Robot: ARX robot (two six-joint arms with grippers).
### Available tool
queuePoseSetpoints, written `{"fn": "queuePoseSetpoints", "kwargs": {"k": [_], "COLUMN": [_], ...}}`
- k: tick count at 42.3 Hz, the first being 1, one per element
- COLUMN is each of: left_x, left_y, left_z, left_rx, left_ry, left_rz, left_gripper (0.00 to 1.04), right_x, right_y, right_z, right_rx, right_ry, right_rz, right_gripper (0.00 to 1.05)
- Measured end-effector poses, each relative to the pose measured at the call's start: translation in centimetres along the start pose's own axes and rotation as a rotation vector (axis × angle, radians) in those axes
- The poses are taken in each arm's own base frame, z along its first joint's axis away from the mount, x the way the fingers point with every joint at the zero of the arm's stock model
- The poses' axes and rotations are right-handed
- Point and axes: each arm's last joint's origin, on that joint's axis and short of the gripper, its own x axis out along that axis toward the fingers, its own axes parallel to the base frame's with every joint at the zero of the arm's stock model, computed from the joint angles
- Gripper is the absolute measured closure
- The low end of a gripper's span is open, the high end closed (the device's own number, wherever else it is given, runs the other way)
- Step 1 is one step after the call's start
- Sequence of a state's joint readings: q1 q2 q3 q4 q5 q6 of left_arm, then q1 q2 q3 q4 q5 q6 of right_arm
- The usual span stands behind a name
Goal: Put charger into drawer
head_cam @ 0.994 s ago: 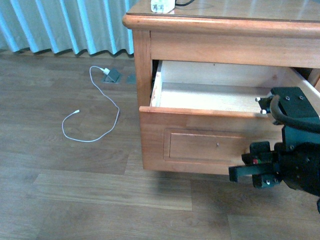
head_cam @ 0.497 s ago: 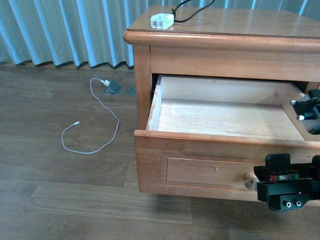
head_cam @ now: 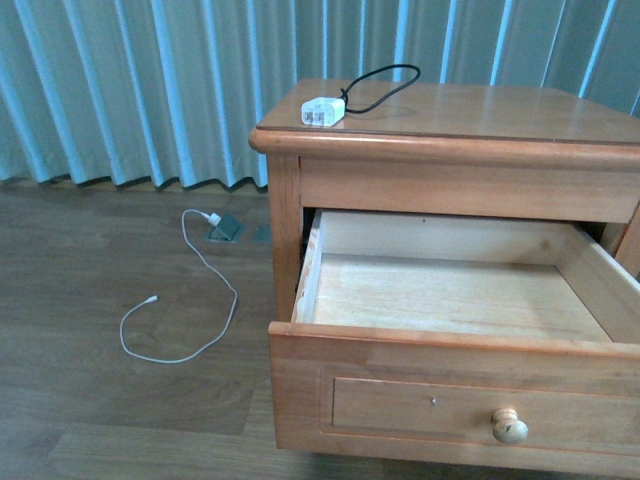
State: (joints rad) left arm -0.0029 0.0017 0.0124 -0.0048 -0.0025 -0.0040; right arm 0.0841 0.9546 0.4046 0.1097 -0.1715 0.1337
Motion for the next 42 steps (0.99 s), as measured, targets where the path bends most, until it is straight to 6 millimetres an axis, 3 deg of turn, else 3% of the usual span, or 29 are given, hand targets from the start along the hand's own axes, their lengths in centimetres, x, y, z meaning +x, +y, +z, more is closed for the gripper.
{"fn": "queuePoseSetpoints", "kwargs": {"k": [8,21,31,36,42], "left_x": [0.0,0.0,0.0,0.0,0.0], "left_y": [0.0,0.0,0.0,0.0,0.0], "left_z": [0.0,0.0,0.0,0.0,0.0], "left_rx": [0.0,0.0,0.0,0.0,0.0], "left_ry": [0.0,0.0,0.0,0.0,0.0], "left_rz": [0.0,0.0,0.0,0.001,0.001], "left_gripper": [0.06,0.06,0.06,0.06,0.06], "right_x": [-3.1,-7.9,-8.4,-8.1,-8.5], "right_y": [-0.9,-1.7,-2.0,-1.9,-1.0], "right_z": [0.5,-2.9,-3.2,-4.1,-5.0], "right_rx": [0.011,0.048,0.047,-0.105,-0.129], "right_ry": [-0.057,-0.118,-0.157,-0.425,-0.458], "right_rz": [-0.01,-0.021,-0.054,-0.213,-0.248], "right_gripper": [0.08,0.08,0.09,0.31,0.54]}}
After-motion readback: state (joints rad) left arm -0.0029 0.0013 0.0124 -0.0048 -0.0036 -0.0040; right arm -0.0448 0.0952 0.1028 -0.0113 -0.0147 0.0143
